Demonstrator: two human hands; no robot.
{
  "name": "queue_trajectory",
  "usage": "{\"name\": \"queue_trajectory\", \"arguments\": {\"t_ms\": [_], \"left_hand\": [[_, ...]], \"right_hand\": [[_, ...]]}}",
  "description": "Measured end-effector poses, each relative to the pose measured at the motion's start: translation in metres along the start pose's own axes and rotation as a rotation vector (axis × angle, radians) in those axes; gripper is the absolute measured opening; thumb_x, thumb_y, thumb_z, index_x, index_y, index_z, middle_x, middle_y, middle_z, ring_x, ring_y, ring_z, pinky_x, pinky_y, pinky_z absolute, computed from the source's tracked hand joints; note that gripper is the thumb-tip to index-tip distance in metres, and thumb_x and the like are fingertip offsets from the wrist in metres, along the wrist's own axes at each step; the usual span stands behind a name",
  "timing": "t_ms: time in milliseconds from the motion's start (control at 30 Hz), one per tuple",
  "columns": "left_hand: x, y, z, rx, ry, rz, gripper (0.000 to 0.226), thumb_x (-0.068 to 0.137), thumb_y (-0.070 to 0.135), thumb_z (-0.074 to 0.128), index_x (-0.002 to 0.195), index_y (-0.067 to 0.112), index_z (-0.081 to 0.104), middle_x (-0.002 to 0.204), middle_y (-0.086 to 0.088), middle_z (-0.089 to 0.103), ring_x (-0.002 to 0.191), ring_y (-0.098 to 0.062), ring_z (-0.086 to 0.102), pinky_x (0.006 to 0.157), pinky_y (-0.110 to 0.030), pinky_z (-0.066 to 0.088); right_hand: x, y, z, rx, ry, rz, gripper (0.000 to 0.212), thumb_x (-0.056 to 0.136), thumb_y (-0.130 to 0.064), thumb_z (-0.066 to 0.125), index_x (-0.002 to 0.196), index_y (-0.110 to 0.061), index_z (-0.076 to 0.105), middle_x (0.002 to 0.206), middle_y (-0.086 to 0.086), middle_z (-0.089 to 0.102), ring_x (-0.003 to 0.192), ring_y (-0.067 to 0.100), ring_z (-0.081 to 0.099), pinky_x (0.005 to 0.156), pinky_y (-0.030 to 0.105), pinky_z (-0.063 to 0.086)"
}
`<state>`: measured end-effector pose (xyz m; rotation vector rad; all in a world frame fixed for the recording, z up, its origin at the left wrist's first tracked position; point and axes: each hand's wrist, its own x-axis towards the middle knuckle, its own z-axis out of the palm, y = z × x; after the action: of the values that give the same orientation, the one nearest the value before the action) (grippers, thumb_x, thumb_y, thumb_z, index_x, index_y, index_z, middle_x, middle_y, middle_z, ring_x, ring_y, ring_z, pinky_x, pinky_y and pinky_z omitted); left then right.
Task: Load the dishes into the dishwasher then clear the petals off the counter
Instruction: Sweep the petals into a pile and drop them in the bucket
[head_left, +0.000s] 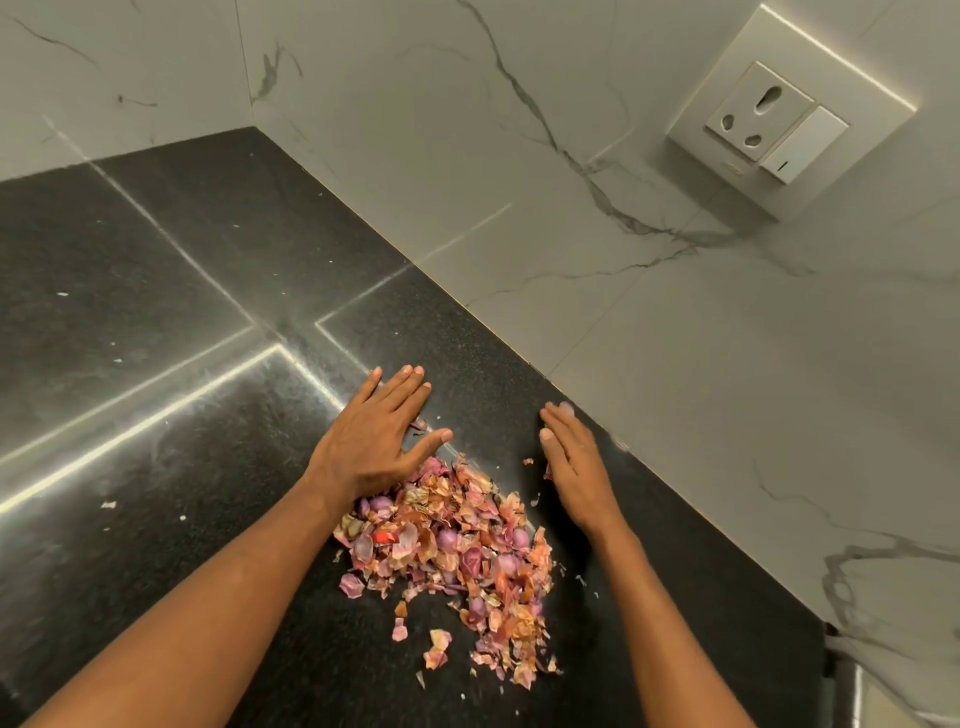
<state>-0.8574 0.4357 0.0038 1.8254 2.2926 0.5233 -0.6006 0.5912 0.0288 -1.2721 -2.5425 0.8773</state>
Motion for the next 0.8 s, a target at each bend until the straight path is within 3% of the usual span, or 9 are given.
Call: {"name": "queue_trajectory", "arguments": {"t_ms": [133,267,333,433,533,600,667,733,800], "left_hand": [[0.000,0.001,-0.001,-0.011,0.013,0.001,0.085,0.098,0.074,0.013,0.160,0.015,0.020,0.168,-0.001,0.010,0.155,-0.009,0.001,0.128,-0.042,-0.002],[-0.001,0.000,0.001,-0.019,0.021,0.003,0.084,0.099,0.073,0.015,0.160,0.015,0.022,0.167,-0.002,0.012,0.155,-0.009,0.003,0.128,-0.041,-0.002],[-0.001,0.000,0.002,-0.016,0.038,0.007,0.084,0.099,0.073,0.015,0.159,0.015,0.025,0.167,-0.002,0.015,0.155,-0.010,0.006,0.128,-0.041,0.000],[0.000,0.000,0.002,-0.013,0.048,0.008,0.084,0.099,0.073,0.015,0.159,0.015,0.026,0.167,-0.002,0.016,0.155,-0.010,0.008,0.128,-0.041,0.002],[-0.001,0.000,0.003,-0.008,0.043,0.007,0.085,0.099,0.074,0.013,0.159,0.015,0.026,0.167,-0.002,0.016,0.155,-0.009,0.007,0.128,-0.041,0.002],[-0.001,-0.001,0.003,-0.004,0.047,0.002,0.084,0.099,0.074,0.013,0.159,0.016,0.025,0.167,-0.001,0.016,0.155,-0.009,0.006,0.128,-0.041,0.003],[-0.001,-0.001,0.003,-0.003,0.042,0.005,0.084,0.099,0.073,0.013,0.159,0.016,0.025,0.167,-0.001,0.015,0.155,-0.009,0.006,0.128,-0.042,0.003],[0.000,-0.001,0.003,-0.001,0.046,0.002,0.084,0.099,0.073,0.012,0.159,0.016,0.024,0.167,-0.001,0.015,0.155,-0.009,0.005,0.128,-0.042,0.003],[0.000,-0.001,0.004,-0.001,0.041,0.001,0.084,0.099,0.073,0.012,0.160,0.017,0.024,0.167,-0.001,0.014,0.155,-0.009,0.005,0.128,-0.042,0.004]], "right_hand": [[-0.051,-0.038,0.027,0.132,-0.013,-0.141,0.045,0.107,-0.045,0.036,0.139,-0.027,0.062,0.149,-0.013,0.055,0.139,-0.006,0.041,0.117,0.030,0.034],[-0.048,-0.043,0.024,0.234,0.262,-0.141,0.039,0.106,-0.041,0.043,0.125,-0.023,0.072,0.135,-0.006,0.067,0.127,0.000,0.057,0.110,0.029,0.044],[-0.024,-0.028,0.006,0.181,0.366,-0.056,0.038,0.108,-0.039,0.042,0.129,-0.022,0.069,0.139,-0.007,0.062,0.130,0.004,0.054,0.111,0.035,0.043],[0.005,0.000,-0.010,0.078,0.243,0.098,0.048,0.109,-0.047,0.037,0.148,-0.021,0.052,0.151,-0.003,0.046,0.140,0.012,0.040,0.118,0.040,0.035],[0.001,0.015,-0.003,-0.098,0.101,0.061,0.059,0.108,-0.055,0.035,0.157,-0.024,0.039,0.163,-0.004,0.029,0.150,0.015,0.024,0.123,0.039,0.025],[-0.018,0.005,0.005,0.023,0.065,-0.022,0.052,0.110,-0.050,0.035,0.155,-0.027,0.043,0.165,-0.007,0.032,0.153,0.007,0.021,0.125,0.038,0.022],[-0.043,-0.012,0.014,0.176,0.080,-0.145,0.041,0.110,-0.037,0.042,0.146,-0.024,0.057,0.155,-0.007,0.050,0.147,0.004,0.037,0.121,0.031,0.032],[-0.063,-0.025,0.019,0.215,0.227,-0.279,0.030,0.106,-0.024,0.051,0.128,-0.018,0.071,0.132,-0.007,0.067,0.129,0.005,0.058,0.108,0.029,0.047],[-0.061,-0.032,0.017,0.237,0.388,-0.268,0.026,0.104,-0.020,0.053,0.118,-0.018,0.075,0.118,-0.010,0.071,0.116,0.007,0.064,0.097,0.032,0.052]]}}
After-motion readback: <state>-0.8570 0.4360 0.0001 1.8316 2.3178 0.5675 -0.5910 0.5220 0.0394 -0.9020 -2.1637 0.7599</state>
